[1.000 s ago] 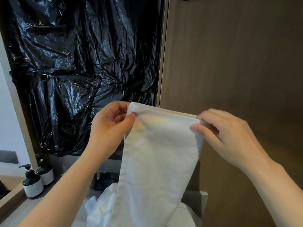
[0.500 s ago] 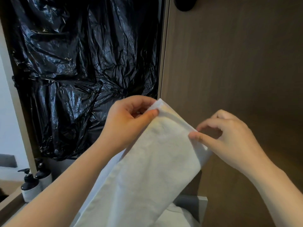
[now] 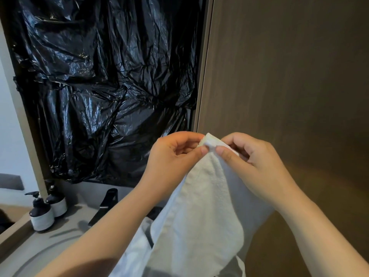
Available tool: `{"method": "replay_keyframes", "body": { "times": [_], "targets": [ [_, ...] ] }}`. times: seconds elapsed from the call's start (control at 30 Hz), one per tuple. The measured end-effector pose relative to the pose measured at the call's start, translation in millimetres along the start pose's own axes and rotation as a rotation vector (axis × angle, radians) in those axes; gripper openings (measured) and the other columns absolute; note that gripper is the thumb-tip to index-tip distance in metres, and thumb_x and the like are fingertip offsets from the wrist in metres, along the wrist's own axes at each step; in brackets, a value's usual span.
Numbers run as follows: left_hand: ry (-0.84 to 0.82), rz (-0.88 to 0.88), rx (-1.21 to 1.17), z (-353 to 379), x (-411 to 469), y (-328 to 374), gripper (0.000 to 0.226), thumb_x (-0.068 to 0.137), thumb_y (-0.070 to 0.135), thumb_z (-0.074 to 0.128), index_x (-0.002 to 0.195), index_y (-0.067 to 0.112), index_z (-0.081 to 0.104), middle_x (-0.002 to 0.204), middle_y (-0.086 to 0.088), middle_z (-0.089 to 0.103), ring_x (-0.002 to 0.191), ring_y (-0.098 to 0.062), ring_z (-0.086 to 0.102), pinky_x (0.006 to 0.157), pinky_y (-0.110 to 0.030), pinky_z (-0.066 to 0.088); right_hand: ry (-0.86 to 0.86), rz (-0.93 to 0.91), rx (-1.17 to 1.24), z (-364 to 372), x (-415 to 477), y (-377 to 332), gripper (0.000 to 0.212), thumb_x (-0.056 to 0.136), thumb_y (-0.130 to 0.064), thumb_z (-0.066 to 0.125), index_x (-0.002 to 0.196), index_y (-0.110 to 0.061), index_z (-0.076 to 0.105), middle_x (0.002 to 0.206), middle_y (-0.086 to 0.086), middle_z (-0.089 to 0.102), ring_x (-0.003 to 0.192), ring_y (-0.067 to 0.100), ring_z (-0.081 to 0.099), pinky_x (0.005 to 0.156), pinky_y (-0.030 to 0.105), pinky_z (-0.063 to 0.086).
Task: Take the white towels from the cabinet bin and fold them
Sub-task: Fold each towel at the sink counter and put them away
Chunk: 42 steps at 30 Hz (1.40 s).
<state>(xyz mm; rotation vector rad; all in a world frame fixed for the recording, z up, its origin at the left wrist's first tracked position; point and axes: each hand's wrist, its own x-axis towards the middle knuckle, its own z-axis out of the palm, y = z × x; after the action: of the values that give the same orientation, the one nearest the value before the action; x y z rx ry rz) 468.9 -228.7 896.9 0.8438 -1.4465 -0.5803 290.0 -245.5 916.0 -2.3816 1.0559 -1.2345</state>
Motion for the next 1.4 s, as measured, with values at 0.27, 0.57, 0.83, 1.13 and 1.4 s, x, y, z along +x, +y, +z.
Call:
{"method": "replay_keyframes", "body": {
  "times": [0.27,0.57,0.83,1.13,1.4],
  "targets": [
    [-0.091,-0.155,-0.124,-2,-20,-25,0.026,0.085,0.009,0.067,0.11,0.012,0.06,0.092,-0.008,0.075,0.087,-0.024,0.071,0.077,-0.031,0.059,0.021,-0.047,0.01,3,-4,8,0.022,0.094,-0.046,0.057,0.091,-0.027,0.068,0.082,-0.012,0.065,0.082,0.011,0.061,0.064,0.017,0.045],
    [-0.428,-0.304,0.211,-25,-62,-84,0.04,0.074,0.053,0.072,0.102,0.024,0.068,0.1,0.001,0.072,0.093,-0.017,0.069,0.086,-0.043,0.055,0.206,0.039,-0.029,-13,-11,27,0.014,0.097,-0.032,0.054,0.092,-0.023,0.064,0.082,-0.012,0.063,0.08,-0.001,0.057,0.063,0.006,0.04],
    [-0.526,-0.294,0.419,-36,-76,-96,0.016,0.088,0.035,0.068,0.103,0.031,0.067,0.1,0.016,0.069,0.092,0.002,0.064,0.085,-0.025,0.052,0.251,0.182,-0.059,-4,-24,46,0.024,0.098,-0.04,0.05,0.09,-0.022,0.063,0.082,-0.008,0.062,0.081,0.004,0.056,0.063,0.018,0.041],
    [-0.764,-0.342,0.627,-59,-51,-104,0.012,0.085,0.044,0.068,0.082,0.034,0.064,0.082,0.015,0.065,0.076,0.006,0.059,0.064,-0.013,0.044,0.26,0.651,0.114,48,-105,112,0.029,0.099,-0.042,0.046,0.091,-0.02,0.063,0.085,0.003,0.066,0.08,0.021,0.062,0.069,0.035,0.048],
    [-0.854,-0.443,0.666,-24,-124,-212,0.034,0.075,0.047,0.078,0.078,0.017,0.063,0.071,0.006,0.054,0.062,0.001,0.045,0.061,-0.013,0.034,0.172,1.053,0.041,123,-232,178,0.036,0.1,-0.034,0.048,0.077,-0.008,0.058,0.074,0.01,0.063,0.073,0.029,0.059,0.057,0.032,0.041]
  ]
}}
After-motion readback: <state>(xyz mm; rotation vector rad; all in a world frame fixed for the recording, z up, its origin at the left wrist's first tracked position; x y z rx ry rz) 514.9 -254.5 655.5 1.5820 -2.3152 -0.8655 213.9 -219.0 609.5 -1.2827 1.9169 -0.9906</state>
